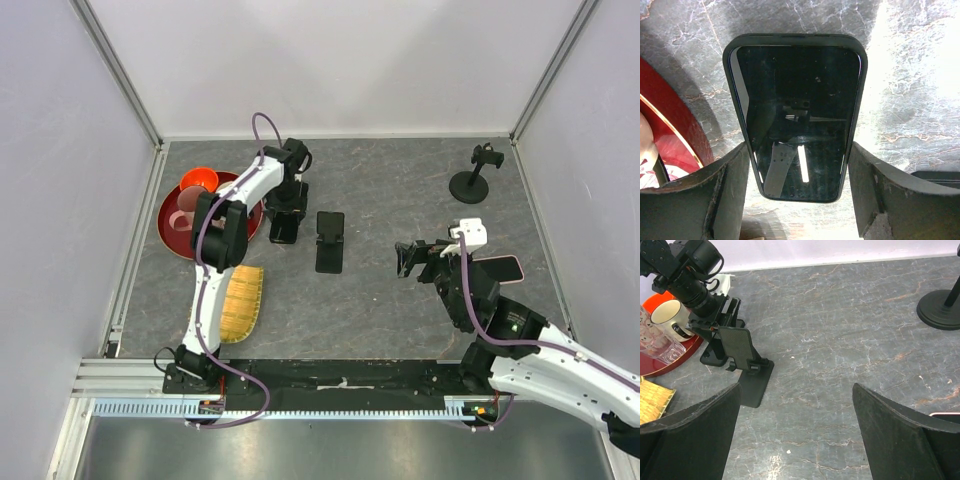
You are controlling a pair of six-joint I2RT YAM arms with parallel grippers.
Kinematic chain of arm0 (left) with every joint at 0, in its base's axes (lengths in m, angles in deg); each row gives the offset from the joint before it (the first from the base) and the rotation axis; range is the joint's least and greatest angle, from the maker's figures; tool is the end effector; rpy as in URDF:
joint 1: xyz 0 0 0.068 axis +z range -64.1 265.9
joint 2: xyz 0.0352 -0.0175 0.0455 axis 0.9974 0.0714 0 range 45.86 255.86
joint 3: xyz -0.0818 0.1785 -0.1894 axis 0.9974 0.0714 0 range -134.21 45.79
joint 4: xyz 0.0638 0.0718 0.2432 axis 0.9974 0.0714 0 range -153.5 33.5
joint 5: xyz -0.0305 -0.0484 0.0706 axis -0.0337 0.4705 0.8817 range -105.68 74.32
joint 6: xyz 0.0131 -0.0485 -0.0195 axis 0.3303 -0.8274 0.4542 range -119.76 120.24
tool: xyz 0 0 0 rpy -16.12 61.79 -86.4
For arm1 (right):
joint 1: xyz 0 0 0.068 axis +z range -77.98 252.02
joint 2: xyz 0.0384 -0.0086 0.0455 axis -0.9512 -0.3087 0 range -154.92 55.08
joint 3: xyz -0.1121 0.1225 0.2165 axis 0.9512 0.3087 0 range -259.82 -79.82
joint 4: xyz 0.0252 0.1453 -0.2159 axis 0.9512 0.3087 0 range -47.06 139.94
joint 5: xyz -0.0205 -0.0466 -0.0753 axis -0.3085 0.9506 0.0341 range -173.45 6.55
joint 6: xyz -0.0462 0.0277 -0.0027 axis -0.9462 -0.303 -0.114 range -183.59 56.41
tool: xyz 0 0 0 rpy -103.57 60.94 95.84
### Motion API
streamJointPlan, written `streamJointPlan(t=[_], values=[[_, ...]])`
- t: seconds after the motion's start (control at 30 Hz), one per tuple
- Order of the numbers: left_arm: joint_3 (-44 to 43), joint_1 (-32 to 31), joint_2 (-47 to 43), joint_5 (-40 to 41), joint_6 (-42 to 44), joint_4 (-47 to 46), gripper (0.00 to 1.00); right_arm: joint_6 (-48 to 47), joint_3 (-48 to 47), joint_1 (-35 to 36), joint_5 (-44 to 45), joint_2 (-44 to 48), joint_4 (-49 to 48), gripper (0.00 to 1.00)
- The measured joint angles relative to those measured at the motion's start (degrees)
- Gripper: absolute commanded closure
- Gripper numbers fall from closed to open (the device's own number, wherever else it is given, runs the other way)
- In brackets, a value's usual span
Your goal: Place the phone on the phone stand
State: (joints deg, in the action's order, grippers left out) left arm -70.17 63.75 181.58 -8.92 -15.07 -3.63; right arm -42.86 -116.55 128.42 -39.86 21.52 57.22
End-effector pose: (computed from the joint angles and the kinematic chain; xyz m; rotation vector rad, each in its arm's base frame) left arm 0.4457 -0.1771 0.1639 0.1593 2.9273 0.0786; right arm 0.0975 0.1024 0.3138 0.0114 1.7216 0.3275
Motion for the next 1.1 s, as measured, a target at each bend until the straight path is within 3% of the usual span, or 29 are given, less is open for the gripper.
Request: streamJointPlan(t=[0.33,0.5,0.67,0.9,1.1], values=[[7.1,1.2,-5.0,-2.2,-0.2,-5.2,0.98,0.0,-0.1,0.0,-0.7,-2.7,0.1,0.02],[13.7,1.9,-12.6,-1.2,-1.6,-5.4,0.98,0.3,-1.0,0.0,-2.4,-6.2,0.5,0.02],[19.4,3.5,-26.6,-2.5,-3.2,-9.5,0.98,0.5,-2.2,0.0,-4.8,-10.8,0.4,0.02],[29.9,7.2,-45.5,-15.3,-7.6,-24.2,0.98,-1.4,-5.0,0.0,-12.1,-20.7,-1.9,0.02],[42.2,8.7,-53.3,-29.3,-14.5,-36.7,0.98,-4.1,-5.0,1.3,-17.3,-26.7,-12.3,0.02]])
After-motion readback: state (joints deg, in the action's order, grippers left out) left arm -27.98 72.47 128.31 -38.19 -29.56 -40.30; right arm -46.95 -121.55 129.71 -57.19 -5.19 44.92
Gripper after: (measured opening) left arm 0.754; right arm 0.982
